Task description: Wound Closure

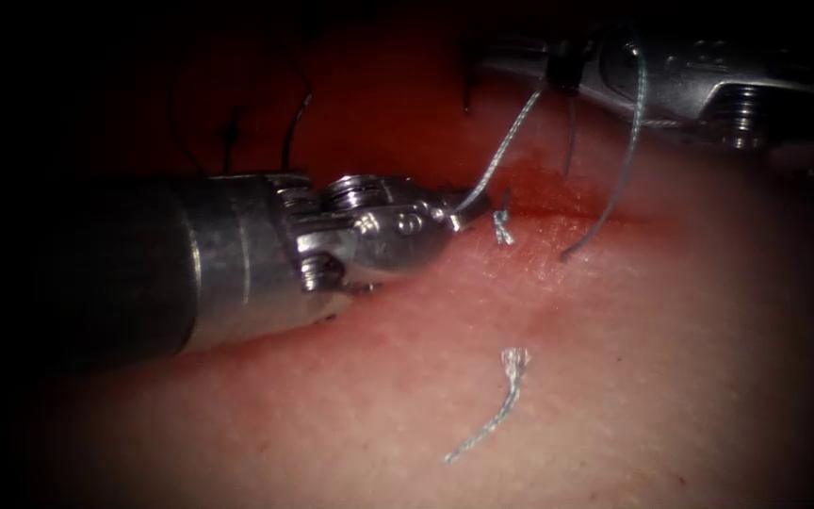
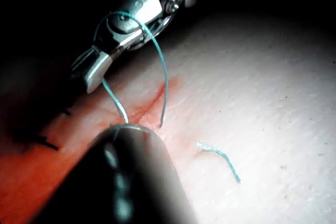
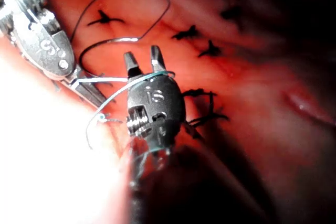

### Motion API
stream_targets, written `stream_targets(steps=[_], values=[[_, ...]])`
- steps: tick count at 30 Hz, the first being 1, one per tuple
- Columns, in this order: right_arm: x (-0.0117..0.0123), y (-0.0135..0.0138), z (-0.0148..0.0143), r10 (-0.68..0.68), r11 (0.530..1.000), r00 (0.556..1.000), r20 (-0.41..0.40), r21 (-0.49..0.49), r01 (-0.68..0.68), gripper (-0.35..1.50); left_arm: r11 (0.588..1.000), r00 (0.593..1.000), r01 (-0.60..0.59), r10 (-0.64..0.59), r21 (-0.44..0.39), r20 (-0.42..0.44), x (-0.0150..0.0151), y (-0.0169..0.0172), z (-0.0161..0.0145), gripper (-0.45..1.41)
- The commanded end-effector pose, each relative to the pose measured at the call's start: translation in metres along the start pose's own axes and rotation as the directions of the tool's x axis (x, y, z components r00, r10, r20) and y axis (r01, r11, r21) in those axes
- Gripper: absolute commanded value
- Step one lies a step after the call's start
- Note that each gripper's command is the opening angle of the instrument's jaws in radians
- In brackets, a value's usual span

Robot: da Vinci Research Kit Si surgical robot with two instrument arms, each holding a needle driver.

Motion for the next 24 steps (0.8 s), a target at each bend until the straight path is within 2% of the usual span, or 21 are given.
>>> stream_targets(steps=[1,3,6,12,14,15,17,18,19,24], values=[[0.0006,-0.0002,0.0011,-0.003,1.000,1.000,0.002,0.009,0.003,1.06,1.000,1.000,0.002,-0.002,0.000,-0.002,0.0005,-0.0001,0.0007,-0.45],[0.0007,-0.0007,0.0011,-0.014,0.999,0.999,0.046,0.048,0.012,1.01,1.000,1.000,-0.015,0.015,0.006,-0.007,0.0006,-0.0002,0.0003,-0.45],[0.0003,-0.0012,0.0009,-0.041,0.994,0.994,0.101,0.106,0.030,0.78,0.999,0.999,-0.044,0.044,0.013,-0.009,0.0007,-0.0002,-0.0005,-0.45],[-0.0009,-0.0018,0.0014,-0.087,0.985,0.977,0.193,0.164,0.055,0.73,0.998,0.998,-0.062,0.062,0.028,-0.002,0.0003,-0.0007,-0.0016,-0.45],[-0.0020,-0.0027,0.0018,-0.116,0.974,0.966,0.231,0.216,0.065,0.68,0.996,0.997,-0.078,0.078,0.039,0.010,-0.0001,-0.0012,-0.0024,-0.45],[-0.0023,-0.0030,0.0019,-0.124,0.970,0.963,0.237,0.235,0.067,0.58,0.996,0.996,-0.084,0.083,0.042,0.017,-0.0001,-0.0014,-0.0025,-0.45],[-0.0025,-0.0033,0.0019,-0.130,0.964,0.962,0.241,0.259,0.066,0.54,0.995,0.996,-0.089,0.088,0.045,0.024,-0.0002,-0.0016,-0.0027,-0.45],[-0.0028,-0.0036,0.0020,-0.141,0.952,0.959,0.246,0.301,0.062,0.51,0.993,0.994,-0.103,0.101,0.052,0.030,-0.0002,-0.0020,-0.0028,-0.45],[-0.0030,-0.0040,0.0021,-0.149,0.935,0.961,0.231,0.348,0.061,0.42,0.990,0.992,-0.126,0.125,0.054,0.034,-0.0002,-0.0026,-0.0030,-0.45],[-0.0037,-0.0045,0.0023,-0.172,0.887,0.972,0.163,0.454,0.081,0.31,0.980,0.983,-0.180,0.177,0.080,0.037,0.0006,-0.0045,-0.0028,-0.45]])
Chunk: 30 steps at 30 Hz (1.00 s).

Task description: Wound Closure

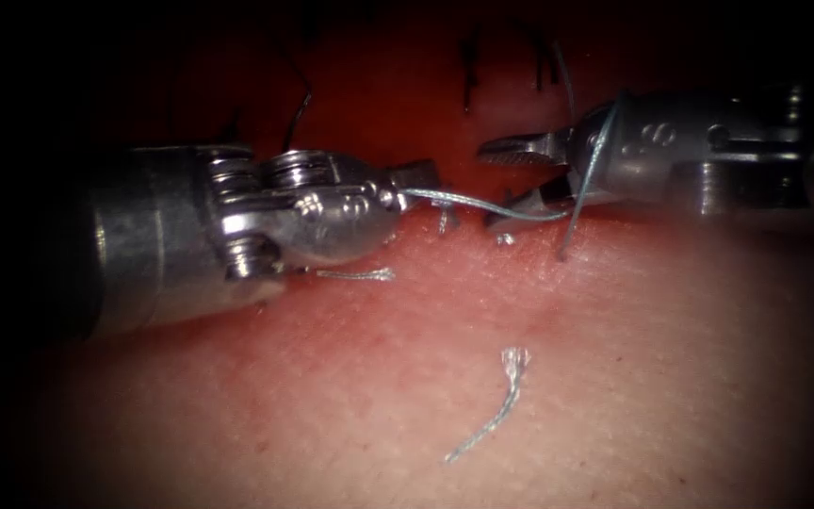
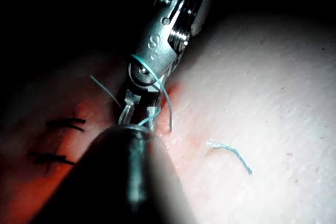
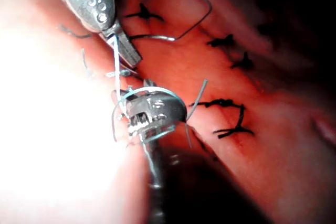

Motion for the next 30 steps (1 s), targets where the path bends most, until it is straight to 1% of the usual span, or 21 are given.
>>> stream_targets(steps=[1,2,5,6,7,8,9,10,13,14,18,19,20,21,23,24,25,26,27,29,30], values=[[0.0002,0.0004,0.0009,-0.004,1.000,1.000,-0.007,0.006,0.004,0.31,1.000,1.000,-0.002,0.002,0.002,-0.003,0.0005,-0.0002,0.0007,-0.45],[0.0000,0.0003,0.0011,-0.009,0.998,1.000,-0.030,0.056,0.011,0.29,1.000,1.000,-0.015,0.015,0.006,-0.003,0.0008,-0.0008,0.0010,-0.45],[-0.0002,0.0002,0.0013,-0.008,0.991,0.998,-0.066,0.130,0.016,0.27,0.998,0.998,-0.062,0.062,0.012,0.003,0.0016,-0.0013,0.0021,-0.45],[-0.0003,0.0002,0.0014,-0.011,0.989,0.996,-0.092,0.148,0.024,0.27,0.997,0.997,-0.072,0.072,0.009,-0.005,0.0018,-0.0014,0.0025,-0.45],[-0.0004,0.0003,0.0015,-0.002,0.983,0.989,-0.148,0.181,0.029,0.27,0.997,0.996,-0.081,0.081,0.003,-0.023,0.0021,-0.0014,0.0032,-0.45],[-0.0004,0.0003,0.0015,-0.002,0.983,0.989,-0.148,0.181,0.029,0.27,0.997,0.996,-0.081,0.081,0.003,-0.023,0.0021,-0.0014,0.0032,-0.45],[-0.0005,0.0003,0.0016,-0.001,0.972,0.981,-0.192,0.229,0.046,0.27,0.996,0.996,-0.089,0.090,0.006,-0.031,0.0023,-0.0013,0.0040,-0.45],[-0.0006,0.0002,0.0017,0.007,0.966,0.977,-0.215,0.253,0.049,0.27,0.996,0.995,-0.090,0.090,0.003,-0.033,0.0023,-0.0013,0.0043,-0.45],[-0.0007,0.0001,0.0017,0.034,0.953,0.956,-0.293,0.298,0.058,0.27,0.996,0.994,-0.093,0.092,-0.011,-0.052,0.0023,-0.0015,0.0053,-0.45],[-0.0007,0.0001,0.0017,0.046,0.945,0.941,-0.336,0.319,0.068,0.27,0.995,0.994,-0.094,0.093,-0.014,-0.055,0.0022,-0.0017,0.0056,-0.45],[-0.0009,0.0004,0.0015,0.066,0.942,0.900,-0.432,0.324,0.086,0.29,0.995,0.994,-0.096,0.095,-0.016,-0.062,0.0018,-0.0019,0.0066,-0.45],[-0.0009,0.0004,0.0015,0.066,0.942,0.900,-0.432,0.324,0.086,0.29,0.995,0.994,-0.096,0.095,-0.016,-0.062,0.0018,-0.0019,0.0066,-0.45],[-0.0010,0.0004,0.0014,0.084,0.940,0.881,-0.466,0.329,0.085,0.32,0.995,0.993,-0.100,0.099,-0.019,-0.061,0.0015,-0.0019,0.0070,-0.45],[-0.0010,0.0004,0.0014,0.084,0.940,0.881,-0.466,0.329,0.085,0.32,0.995,0.993,-0.100,0.099,-0.019,-0.061,0.0015,-0.0019,0.0070,-0.45],[-0.0013,0.0004,0.0011,0.122,0.941,0.842,-0.526,0.331,0.070,0.36,0.994,0.993,-0.104,0.103,-0.014,-0.060,0.0011,-0.0017,0.0076,-0.45],[-0.0013,0.0004,0.0011,0.122,0.941,0.842,-0.526,0.331,0.070,0.36,0.994,0.993,-0.104,0.103,-0.014,-0.060,0.0011,-0.0017,0.0076,-0.45],[-0.0013,0.0004,0.0010,0.134,0.943,0.823,-0.552,0.327,0.065,0.36,0.994,0.993,-0.106,0.105,-0.013,-0.062,0.0010,-0.0016,0.0078,-0.45],[-0.0013,0.0005,0.0009,0.167,0.944,0.786,-0.596,0.325,0.046,0.36,0.994,0.992,-0.109,0.108,-0.009,-0.061,0.0008,-0.0013,0.0081,-0.45],[-0.0012,0.0006,0.0008,0.175,0.948,0.767,-0.617,0.316,0.038,0.36,0.993,0.991,-0.117,0.117,-0.009,-0.061,0.0007,-0.0011,0.0083,-0.45],[-0.0012,0.0006,0.0007,0.179,0.952,0.757,-0.629,0.306,0.029,0.39,0.993,0.991,-0.119,0.118,-0.009,-0.063,0.0007,-0.0009,0.0083,-0.45],[-0.0012,0.0008,0.0005,0.189,0.957,0.734,-0.653,0.289,0.011,0.42,0.993,0.991,-0.116,0.115,-0.009,-0.069,0.0005,-0.0004,0.0083,-0.45]])
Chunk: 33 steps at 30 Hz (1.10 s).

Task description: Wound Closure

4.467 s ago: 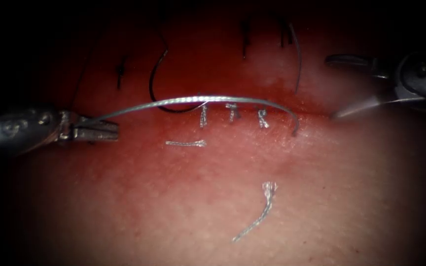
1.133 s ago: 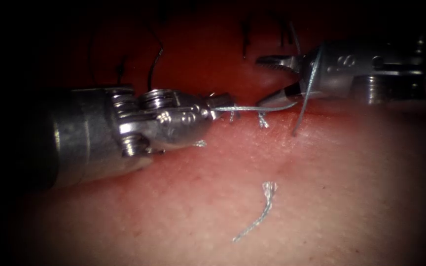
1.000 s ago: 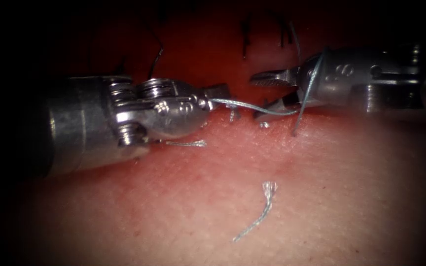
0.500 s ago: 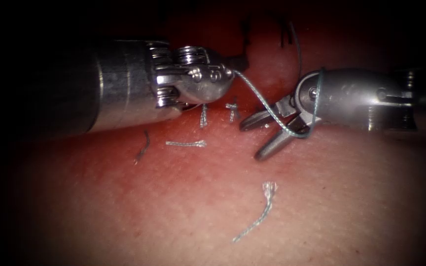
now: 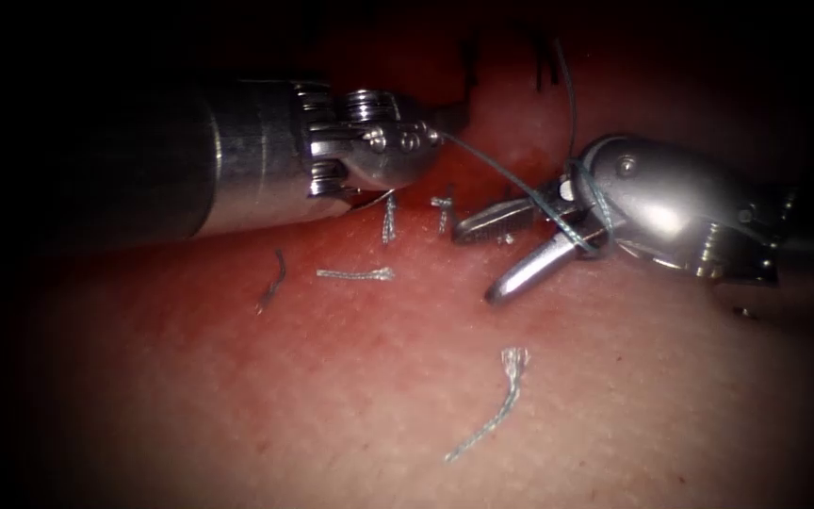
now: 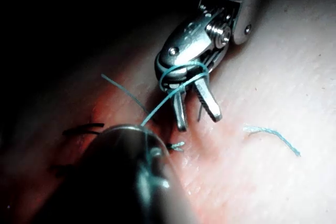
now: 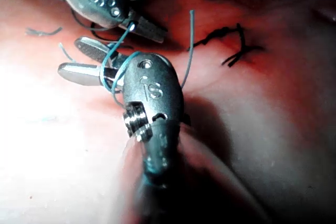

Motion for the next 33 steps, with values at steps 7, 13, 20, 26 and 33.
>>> stream_targets(steps=[7,13,20,26,33], values=[[-0.0001,0.0008,0.0005,0.021,0.997,0.990,-0.142,-0.074,-0.032,0.49,1.000,1.000,0.008,-0.008,0.006,-0.007,0.0005,0.0008,0.0006,-0.45],[-0.0003,0.0028,-0.0016,0.009,0.957,0.975,-0.223,-0.281,-0.073,0.44,1.000,1.000,0.023,-0.023,0.010,-0.015,0.0010,0.0026,-0.0001,-0.45],[-0.0008,0.0035,-0.0027,0.021,0.902,0.970,-0.241,-0.414,-0.123,0.44,0.999,1.000,0.025,-0.025,0.024,-0.007,0.0017,0.0042,-0.0005,-0.45],[-0.0012,0.0028,-0.0027,0.070,0.812,0.977,-0.202,-0.557,-0.174,0.74,0.999,1.000,0.027,-0.027,0.032,0.008,0.0026,0.0057,-0.0016,-0.45],[-0.0008,0.0014,-0.0028,0.161,0.708,0.981,-0.110,-0.679,-0.192,1.01,0.999,0.999,0.032,-0.033,0.039,0.024,0.0034,0.0064,-0.0023,-0.45]])
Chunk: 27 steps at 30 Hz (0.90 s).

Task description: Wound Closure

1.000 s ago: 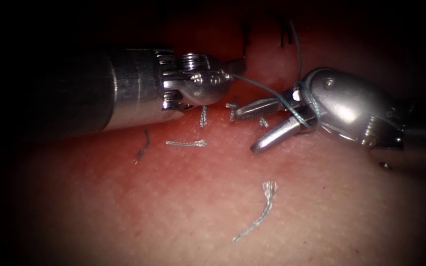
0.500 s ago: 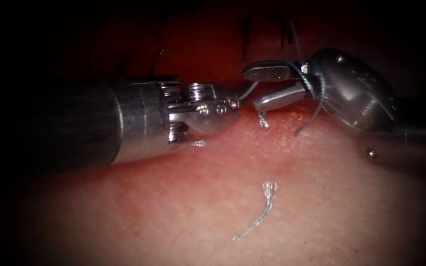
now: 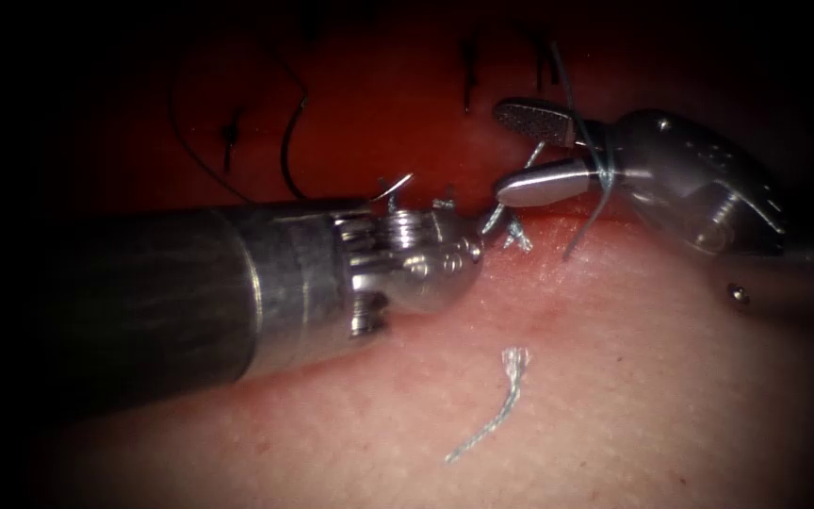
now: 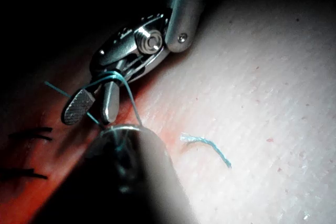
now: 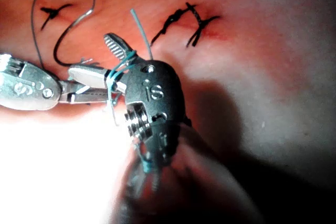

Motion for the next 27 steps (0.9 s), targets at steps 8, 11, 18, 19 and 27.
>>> stream_targets(steps=[8,11,18,19,27], values=[[0.0007,-0.0019,-0.0011,0.010,0.981,1.000,0.027,-0.194,-0.005,0.61,1.000,0.999,0.005,-0.006,0.025,0.037,0.0010,0.0005,0.0001,-0.45],[0.0010,-0.0023,-0.0014,0.017,0.967,0.999,0.049,-0.253,-0.004,0.59,1.000,0.999,0.005,-0.006,0.026,0.038,0.0011,0.0005,0.0000,-0.45],[0.0012,-0.0017,-0.0019,0.029,0.924,0.998,0.053,-0.383,-0.007,0.29,1.000,0.999,0.016,-0.017,0.025,0.045,0.0018,-0.0001,0.0002,-0.45],[0.0012,-0.0017,-0.0019,0.029,0.924,0.998,0.053,-0.383,-0.007,0.29,1.000,0.999,0.016,-0.017,0.025,0.045,0.0018,-0.0001,0.0002,-0.45],[0.0006,0.0004,-0.0018,0.028,0.904,0.999,0.047,-0.428,-0.005,0.44,0.999,0.998,0.025,-0.026,0.025,0.054,0.0037,-0.0011,0.0014,-0.45]])
